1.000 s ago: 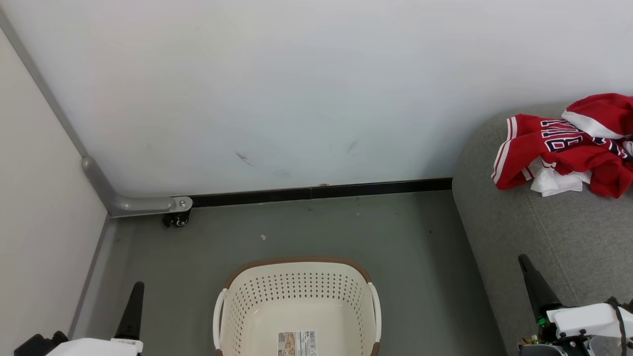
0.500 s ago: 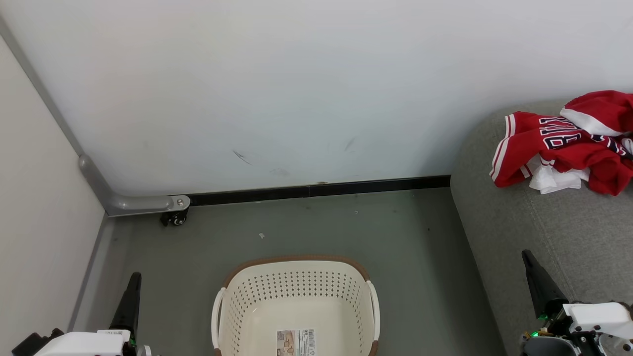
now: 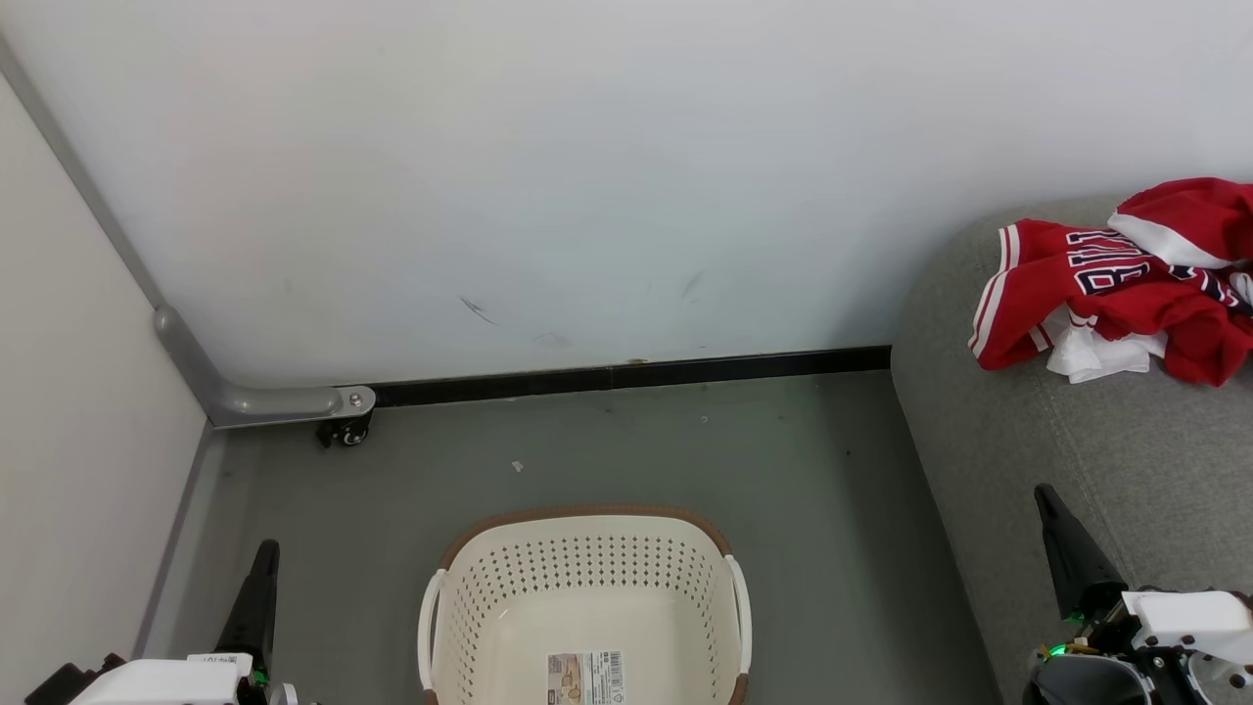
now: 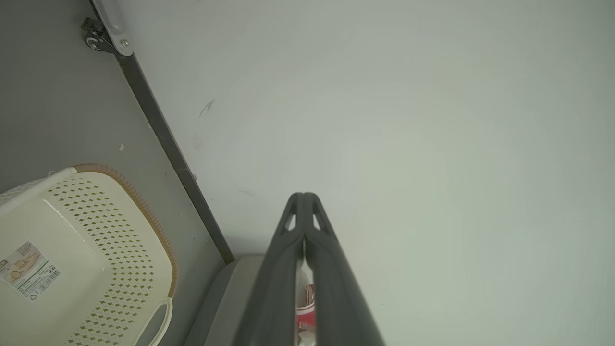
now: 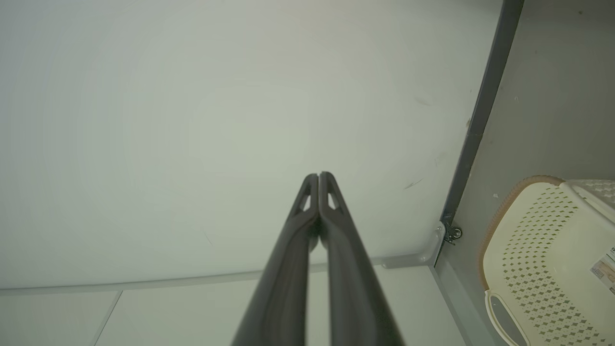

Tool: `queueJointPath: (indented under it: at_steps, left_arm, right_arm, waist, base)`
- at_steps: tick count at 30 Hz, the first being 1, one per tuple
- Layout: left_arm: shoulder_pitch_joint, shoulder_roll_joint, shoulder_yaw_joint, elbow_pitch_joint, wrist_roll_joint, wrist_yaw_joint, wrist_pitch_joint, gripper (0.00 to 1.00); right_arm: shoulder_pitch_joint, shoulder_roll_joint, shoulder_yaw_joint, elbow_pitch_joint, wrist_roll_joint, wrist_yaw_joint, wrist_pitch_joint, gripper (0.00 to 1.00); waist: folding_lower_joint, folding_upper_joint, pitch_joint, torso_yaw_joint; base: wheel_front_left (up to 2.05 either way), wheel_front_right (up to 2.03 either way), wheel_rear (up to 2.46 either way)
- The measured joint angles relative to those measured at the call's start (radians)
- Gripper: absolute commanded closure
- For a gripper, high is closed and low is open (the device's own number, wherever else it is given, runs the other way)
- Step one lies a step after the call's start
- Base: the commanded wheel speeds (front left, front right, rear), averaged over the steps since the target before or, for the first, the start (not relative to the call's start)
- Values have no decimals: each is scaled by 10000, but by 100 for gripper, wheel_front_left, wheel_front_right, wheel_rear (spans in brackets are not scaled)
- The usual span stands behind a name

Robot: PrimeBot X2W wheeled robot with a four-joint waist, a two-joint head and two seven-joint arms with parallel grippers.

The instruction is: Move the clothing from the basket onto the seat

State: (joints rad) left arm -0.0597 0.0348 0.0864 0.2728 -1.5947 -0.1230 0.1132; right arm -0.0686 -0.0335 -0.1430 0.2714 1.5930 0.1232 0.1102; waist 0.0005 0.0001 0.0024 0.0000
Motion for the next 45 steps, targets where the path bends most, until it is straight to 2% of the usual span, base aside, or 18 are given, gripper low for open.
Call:
queueJointPath:
  at_steps: [45]
  left_arm:
    - [0,0,-6,0,-2,0,0,100]
  right_arm:
    - [0,0,15,-2,0,0,-2,100]
  waist:
    - [-2,0,3,0]
  base:
    - [0,0,0]
